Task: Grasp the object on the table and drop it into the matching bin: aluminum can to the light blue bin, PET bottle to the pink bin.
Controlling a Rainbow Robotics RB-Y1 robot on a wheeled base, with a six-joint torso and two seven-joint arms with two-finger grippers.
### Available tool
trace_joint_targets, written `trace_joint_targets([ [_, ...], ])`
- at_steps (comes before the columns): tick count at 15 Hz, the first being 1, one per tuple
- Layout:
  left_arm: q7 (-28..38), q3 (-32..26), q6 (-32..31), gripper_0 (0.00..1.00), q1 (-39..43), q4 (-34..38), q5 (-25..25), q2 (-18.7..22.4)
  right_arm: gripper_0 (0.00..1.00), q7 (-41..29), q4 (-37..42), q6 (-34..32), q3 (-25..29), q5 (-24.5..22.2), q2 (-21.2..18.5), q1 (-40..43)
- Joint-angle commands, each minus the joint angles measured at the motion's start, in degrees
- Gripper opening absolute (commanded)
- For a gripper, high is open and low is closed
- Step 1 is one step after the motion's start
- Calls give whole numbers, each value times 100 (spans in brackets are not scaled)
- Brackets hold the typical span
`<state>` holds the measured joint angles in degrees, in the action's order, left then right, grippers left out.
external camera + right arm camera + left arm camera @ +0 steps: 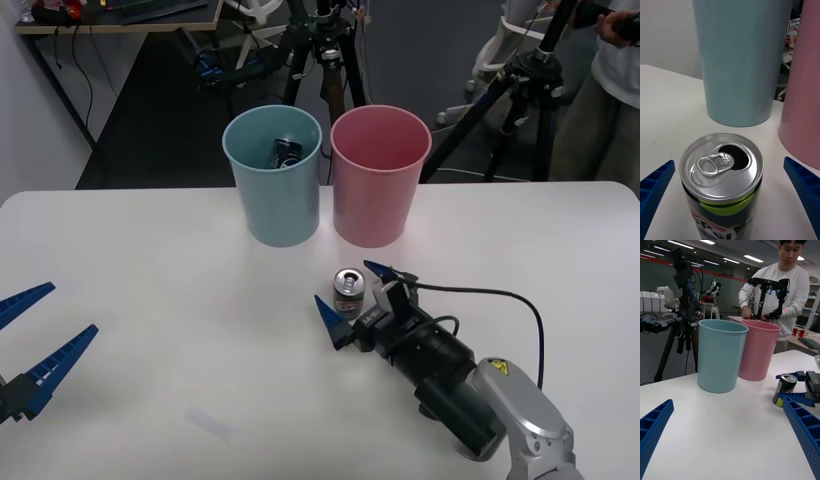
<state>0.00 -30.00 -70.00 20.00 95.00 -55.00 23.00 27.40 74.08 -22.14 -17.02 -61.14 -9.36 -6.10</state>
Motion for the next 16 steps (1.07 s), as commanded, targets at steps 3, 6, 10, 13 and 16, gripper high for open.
trace_joint_targets([
  [3, 0, 0, 0, 100, 0, 0, 0, 0, 100, 20, -122, -62, 15, 58, 22, -102],
  [6, 0, 0, 0, 100, 0, 0, 0, 0, 100, 20, -122, -62, 15, 67, 22, -102],
  [10, 0, 0, 0, 100, 0, 0, 0, 0, 0, 29, -122, -88, 24, 67, 13, -102],
  [13, 0, 0, 0, 100, 0, 0, 0, 0, 0, 20, -122, -132, 41, 67, 22, -102],
  [16, 0, 0, 0, 100, 0, 0, 0, 0, 0, 2, -122, -168, 41, 67, -14, -102],
])
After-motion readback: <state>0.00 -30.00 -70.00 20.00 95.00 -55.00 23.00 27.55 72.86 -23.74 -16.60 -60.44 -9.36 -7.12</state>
